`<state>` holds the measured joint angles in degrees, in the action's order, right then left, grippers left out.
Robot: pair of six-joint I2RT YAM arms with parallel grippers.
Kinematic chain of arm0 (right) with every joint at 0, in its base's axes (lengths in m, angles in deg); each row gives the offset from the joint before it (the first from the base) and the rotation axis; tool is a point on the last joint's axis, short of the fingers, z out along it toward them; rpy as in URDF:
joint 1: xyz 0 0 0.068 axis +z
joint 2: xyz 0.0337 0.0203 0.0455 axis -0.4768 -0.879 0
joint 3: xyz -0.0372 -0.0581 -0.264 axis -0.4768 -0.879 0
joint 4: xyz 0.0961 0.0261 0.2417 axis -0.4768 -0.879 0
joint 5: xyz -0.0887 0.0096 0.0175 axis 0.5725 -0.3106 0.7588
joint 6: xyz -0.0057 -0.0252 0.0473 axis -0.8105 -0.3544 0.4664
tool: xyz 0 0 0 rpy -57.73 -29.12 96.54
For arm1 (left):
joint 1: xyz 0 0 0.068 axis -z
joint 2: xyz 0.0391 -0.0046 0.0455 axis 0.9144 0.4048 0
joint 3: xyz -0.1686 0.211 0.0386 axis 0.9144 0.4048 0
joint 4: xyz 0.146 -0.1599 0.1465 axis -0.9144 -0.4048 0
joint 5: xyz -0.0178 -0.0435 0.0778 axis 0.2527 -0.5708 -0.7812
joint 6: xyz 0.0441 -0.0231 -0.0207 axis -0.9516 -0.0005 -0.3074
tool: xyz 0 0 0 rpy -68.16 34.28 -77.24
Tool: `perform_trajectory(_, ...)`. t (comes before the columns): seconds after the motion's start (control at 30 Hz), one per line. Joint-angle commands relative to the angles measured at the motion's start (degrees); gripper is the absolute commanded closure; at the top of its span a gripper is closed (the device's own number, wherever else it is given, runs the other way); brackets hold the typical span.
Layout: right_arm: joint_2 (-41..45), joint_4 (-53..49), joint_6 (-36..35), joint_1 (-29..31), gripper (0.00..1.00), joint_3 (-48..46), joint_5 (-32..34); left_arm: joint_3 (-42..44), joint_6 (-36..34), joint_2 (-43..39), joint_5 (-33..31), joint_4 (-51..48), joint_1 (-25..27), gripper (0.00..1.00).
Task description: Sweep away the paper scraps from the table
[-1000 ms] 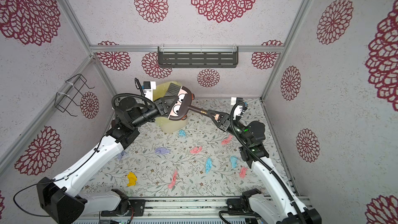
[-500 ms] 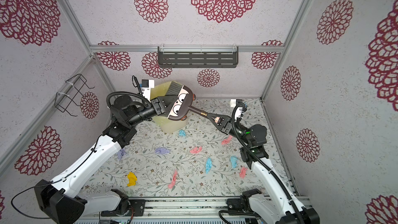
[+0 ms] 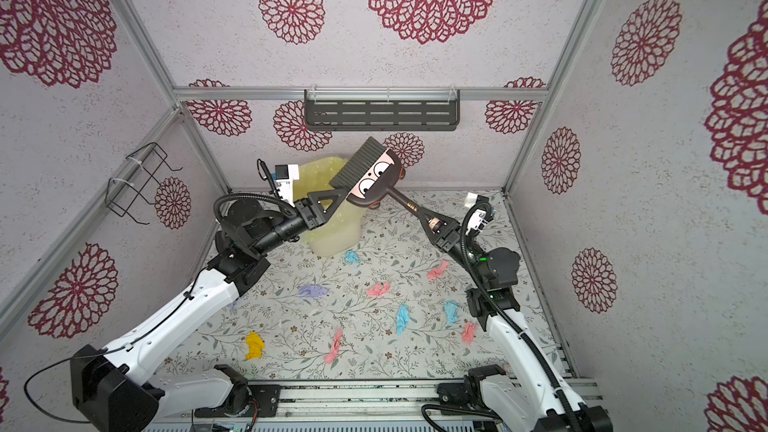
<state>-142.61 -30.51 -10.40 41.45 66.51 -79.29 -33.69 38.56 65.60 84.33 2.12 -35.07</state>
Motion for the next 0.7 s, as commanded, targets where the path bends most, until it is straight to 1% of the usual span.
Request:
perform_trajectory(0.0, 1.1, 6.4, 0.6, 1.6, 1.0, 0.8, 2.9, -3.0, 1.2, 3.6, -1.6, 5.5, 2.1, 0.03)
perform_trajectory(0.2, 1.9, 5.7, -0.2, 3.1, 1.0, 0.1, 4.3, -9.0, 2.4, 10.0, -1.2, 9.3, 3.9, 0.03)
perform_trajectory(0.23, 2.0, 5.7, -0.3, 3.2, 1.0, 0.1, 4.4, -9.9, 2.4, 10.7, -1.0, 9.4, 4.0, 0.01)
perform_trajectory(0.27, 2.1, 5.7, -0.3, 3.3, 1.0, 0.0, 4.4, -10.5, 2.3, 11.1, -0.8, 9.4, 4.1, 0.03)
perform_trajectory(0.3, 2.0, 5.6, -0.3, 3.5, 1.0, -0.1, 4.2, -10.8, 2.2, 11.4, -0.8, 9.5, 4.1, 0.09)
perform_trajectory(0.37, 2.0, 5.7, -0.2, 3.7, 1.0, -0.2, 4.0, -11.2, 2.3, 11.7, -0.7, 9.8, 4.1, 0.29)
perform_trajectory(0.43, 1.9, 5.2, -0.2, 4.0, 1.0, -0.3, 3.5, -11.4, 2.6, 12.0, -0.5, 10.1, 4.1, 0.53)
perform_trajectory(0.53, 1.6, 3.5, -0.9, 4.2, 1.0, 0.2, 2.4, -11.6, 3.3, 12.3, 0.0, 10.3, 4.1, 0.81)
perform_trajectory(0.6, 1.5, 2.0, -1.8, 4.3, 1.0, 1.0, 1.1, -11.7, 3.4, 12.3, 0.1, 10.2, 4.1, 0.96)
perform_trajectory(0.63, 1.5, 0.3, -2.6, 4.3, 1.0, 1.8, -0.1, -11.6, 3.5, 12.2, 0.2, 10.2, 4.2, 1.0)
perform_trajectory(0.67, 1.4, -1.9, -3.7, 4.3, 1.0, 2.6, -1.3, -11.6, 3.4, 12.0, 0.2, 9.9, 4.0, 1.0)
